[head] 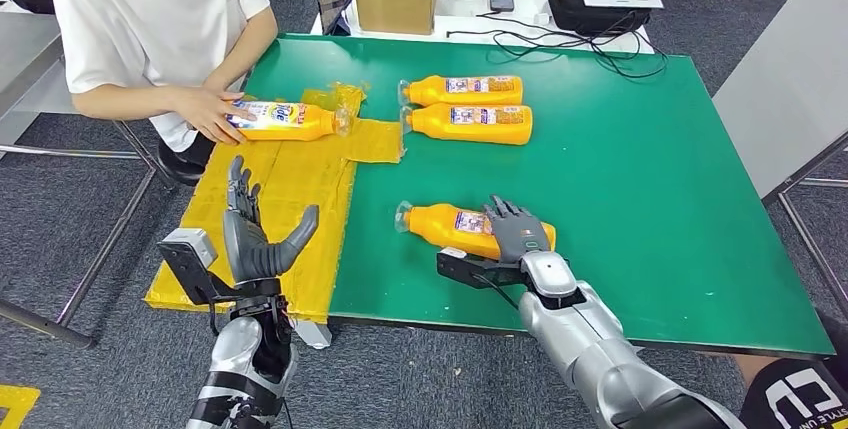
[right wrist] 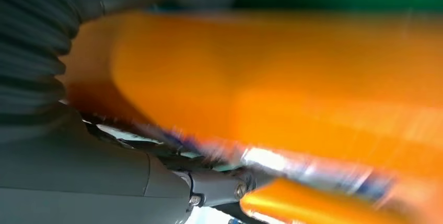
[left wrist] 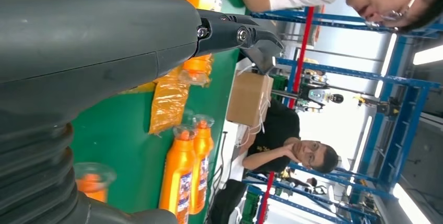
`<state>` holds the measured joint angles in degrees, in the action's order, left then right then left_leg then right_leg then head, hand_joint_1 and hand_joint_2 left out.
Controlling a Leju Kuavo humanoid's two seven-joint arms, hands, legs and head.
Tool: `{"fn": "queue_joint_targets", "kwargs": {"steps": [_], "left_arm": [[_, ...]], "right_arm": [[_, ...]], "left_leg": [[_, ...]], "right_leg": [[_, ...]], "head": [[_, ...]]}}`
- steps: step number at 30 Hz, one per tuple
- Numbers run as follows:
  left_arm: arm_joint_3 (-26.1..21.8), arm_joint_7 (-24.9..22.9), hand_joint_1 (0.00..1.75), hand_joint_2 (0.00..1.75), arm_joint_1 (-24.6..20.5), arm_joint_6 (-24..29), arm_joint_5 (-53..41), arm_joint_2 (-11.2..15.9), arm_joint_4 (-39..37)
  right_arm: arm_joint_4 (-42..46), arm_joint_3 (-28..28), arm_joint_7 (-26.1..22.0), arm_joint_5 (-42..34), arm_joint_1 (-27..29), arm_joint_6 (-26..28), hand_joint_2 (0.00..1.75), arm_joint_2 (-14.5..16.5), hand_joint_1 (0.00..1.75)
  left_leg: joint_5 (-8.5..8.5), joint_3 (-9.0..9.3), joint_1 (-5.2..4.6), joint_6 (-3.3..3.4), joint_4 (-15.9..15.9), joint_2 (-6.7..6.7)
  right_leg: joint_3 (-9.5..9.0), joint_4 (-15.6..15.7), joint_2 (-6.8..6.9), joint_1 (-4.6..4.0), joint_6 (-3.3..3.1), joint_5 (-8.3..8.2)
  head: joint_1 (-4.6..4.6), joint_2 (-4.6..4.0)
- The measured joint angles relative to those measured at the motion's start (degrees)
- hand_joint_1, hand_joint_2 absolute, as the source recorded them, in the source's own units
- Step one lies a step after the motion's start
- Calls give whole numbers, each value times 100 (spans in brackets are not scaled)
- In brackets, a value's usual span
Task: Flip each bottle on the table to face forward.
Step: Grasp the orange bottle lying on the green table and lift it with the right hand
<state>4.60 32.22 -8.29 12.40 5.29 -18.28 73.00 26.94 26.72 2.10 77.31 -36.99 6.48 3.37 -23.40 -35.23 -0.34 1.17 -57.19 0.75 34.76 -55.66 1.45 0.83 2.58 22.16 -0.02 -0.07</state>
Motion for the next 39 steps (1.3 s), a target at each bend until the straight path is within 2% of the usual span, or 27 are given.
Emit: {"fn": "queue_joint_targets", "kwargs": {"steps": [8, 11, 13, 16, 19, 21, 26, 31, 34, 39], "left_arm": [[-81, -99, 0, 175, 20, -82, -66, 7, 0], [-111, -135, 0, 175, 20, -160, -108, 7, -2], [-128, -146, 0, 175, 20, -197, -116, 9, -14], [-153, -149, 0, 175, 25, -231, -115, 14, -37], [-171, -180, 0, 175, 68, -258, -48, 15, -41], [-175, -263, 0, 175, 138, -280, 55, 14, -40], [-151, -478, 0, 175, 328, -558, 423, -2, -103], [-111, -1110, 0, 175, 562, -2037, 1855, -25, -356], [-108, -980, 0, 175, 661, -2286, 2000, -28, -410], [43, -636, 0, 175, 794, -2498, 1502, -28, -406]], "right_arm": [[-266, 244, 463, 145, -301, -606, 175, 108, 175], [-322, 306, 436, 37, -391, -820, 175, 147, 175], [-339, 295, 96, -279, -423, -856, 175, 157, 175], [-324, 147, -761, -1059, -400, -660, 175, 156, 175], [-100, -101, -1530, -1958, -149, -60, 175, 215, 175], [279, -234, -1832, -2524, 183, 379, 175, 292, 175], [1616, -376, -2232, -3924, 1109, 738, 175, 469, 175], [2920, -395, -2546, -4842, 1780, 881, 175, 546, 175], [3368, -399, -2656, -5075, 1998, 903, 175, 564, 175], [3698, -374, -2795, -5112, 2187, 786, 175, 620, 175]], "left_leg": [[5, 6, -2, 5, -1, -2], [5, 8, -2, 5, -1, -2], [4, 8, -2, 5, -1, 0], [-1, 12, 0, 2, 0, 7], [-12, 23, 2, -9, 0, 18], [-12, 23, 4, -11, 1, 20], [-11, -2, 10, -13, 1, 12], [-12, -22, 7, -12, 1, 8], [-14, -27, 3, -11, 1, 8], [-14, -30, 3, -11, 1, 8]], "right_leg": [[-9, 0, 2, 4, 2, -4], [-11, 0, 2, 3, 2, -3], [-11, 0, 1, 3, 2, -3], [-12, 0, -7, 0, 1, -4], [-14, 0, -21, -2, -3, -6], [-12, 0, -23, -4, -4, -5], [9, -2, -21, -9, -5, 1], [26, -2, -22, -5, -3, 3], [30, -1, -21, -2, -2, 4], [32, 0, -21, -3, -1, 4]], "head": [[0, 0], [0, 0], [1, 0], [2, 0], [2, 0], [0, 0], [0, 0], [1, 0], [0, 0], [1, 0]]}}
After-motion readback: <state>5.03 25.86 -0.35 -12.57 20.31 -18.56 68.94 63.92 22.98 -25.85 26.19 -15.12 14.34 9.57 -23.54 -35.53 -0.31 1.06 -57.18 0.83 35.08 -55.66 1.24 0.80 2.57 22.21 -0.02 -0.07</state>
